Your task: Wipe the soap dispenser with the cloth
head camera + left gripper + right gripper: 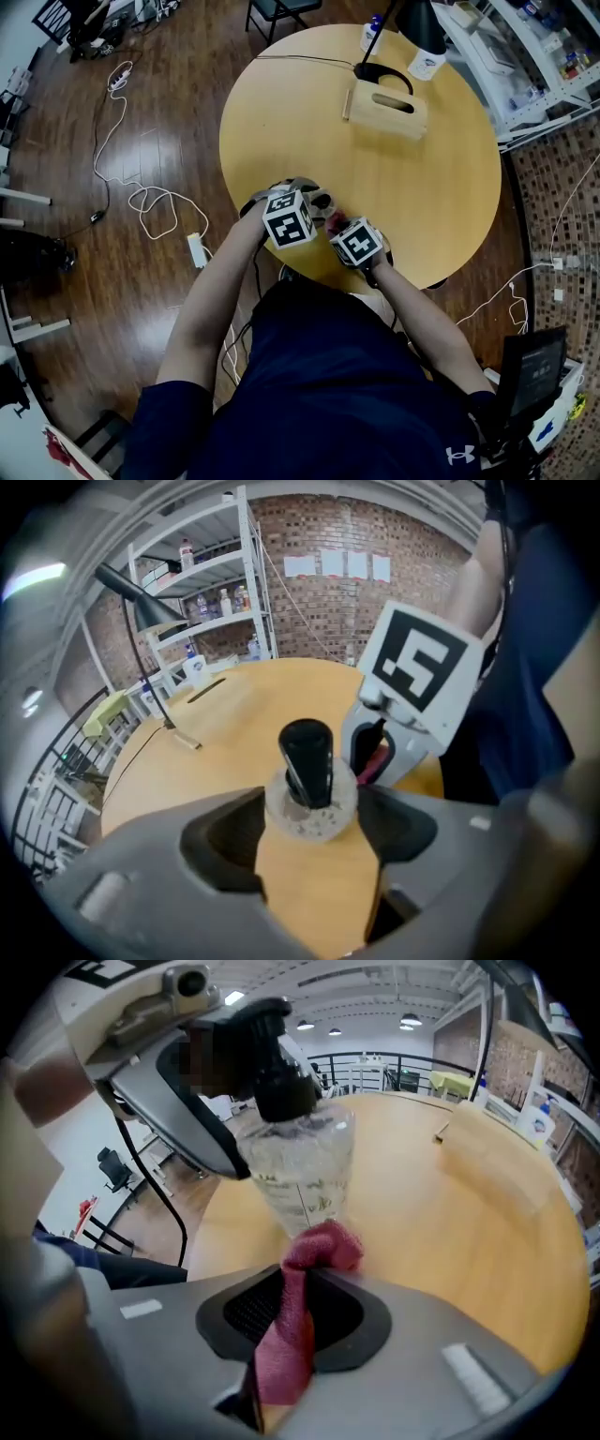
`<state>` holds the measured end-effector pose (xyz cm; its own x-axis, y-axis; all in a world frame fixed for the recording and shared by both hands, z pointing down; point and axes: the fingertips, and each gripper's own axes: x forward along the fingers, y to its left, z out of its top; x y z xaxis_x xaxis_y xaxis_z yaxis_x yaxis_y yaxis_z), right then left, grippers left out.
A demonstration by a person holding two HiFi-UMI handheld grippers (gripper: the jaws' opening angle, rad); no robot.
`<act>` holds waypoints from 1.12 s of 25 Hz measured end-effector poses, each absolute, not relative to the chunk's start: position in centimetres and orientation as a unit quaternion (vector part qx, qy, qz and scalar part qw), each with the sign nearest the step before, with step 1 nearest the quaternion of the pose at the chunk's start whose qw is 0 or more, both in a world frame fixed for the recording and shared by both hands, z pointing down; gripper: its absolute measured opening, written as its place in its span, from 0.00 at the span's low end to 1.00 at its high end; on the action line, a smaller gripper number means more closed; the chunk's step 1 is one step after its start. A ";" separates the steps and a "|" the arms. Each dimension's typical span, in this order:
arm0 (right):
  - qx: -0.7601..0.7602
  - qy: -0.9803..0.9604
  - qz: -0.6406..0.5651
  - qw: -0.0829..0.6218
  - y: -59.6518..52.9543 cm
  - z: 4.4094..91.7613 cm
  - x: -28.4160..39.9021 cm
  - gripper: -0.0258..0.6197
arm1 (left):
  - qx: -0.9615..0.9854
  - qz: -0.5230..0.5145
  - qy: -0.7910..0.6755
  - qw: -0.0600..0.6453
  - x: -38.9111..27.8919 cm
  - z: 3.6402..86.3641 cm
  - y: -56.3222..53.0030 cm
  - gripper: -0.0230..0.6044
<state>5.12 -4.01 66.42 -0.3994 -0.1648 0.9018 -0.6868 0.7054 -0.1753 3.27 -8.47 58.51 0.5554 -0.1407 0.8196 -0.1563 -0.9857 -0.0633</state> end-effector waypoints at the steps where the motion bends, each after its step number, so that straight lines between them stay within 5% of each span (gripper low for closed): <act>1: 0.268 -0.789 0.282 0.476 -3.8 66.7 5.1 0.18 | 0.880 0.463 -0.100 0.019 3.2 58.4 -8.5 0.53; 6: 0.278 -0.808 0.274 0.441 -3.9 63.0 4.6 0.18 | 0.866 0.419 -0.242 0.127 2.7 58.6 -8.5 0.58; 16: 0.247 -0.832 0.221 0.445 -3.1 61.0 3.9 0.18 | 0.879 0.471 -0.081 0.008 2.1 59.5 -7.6 0.53; 24: 0.247 -0.807 0.281 0.458 -2.7 65.7 4.2 0.17 | 0.866 0.432 -0.235 0.090 1.6 59.1 -7.6 0.58; 28: 0.262 -0.832 0.276 0.404 -2.8 61.5 4.1 0.17 | 0.870 0.436 -0.225 0.054 1.9 60.1 -7.5 0.52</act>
<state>4.07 -2.84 61.48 -0.5358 -0.2117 0.8174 -0.6589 0.7102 -0.2479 1.89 -7.50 60.05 0.5187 -0.3441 0.7827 -0.4376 -0.8933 -0.1027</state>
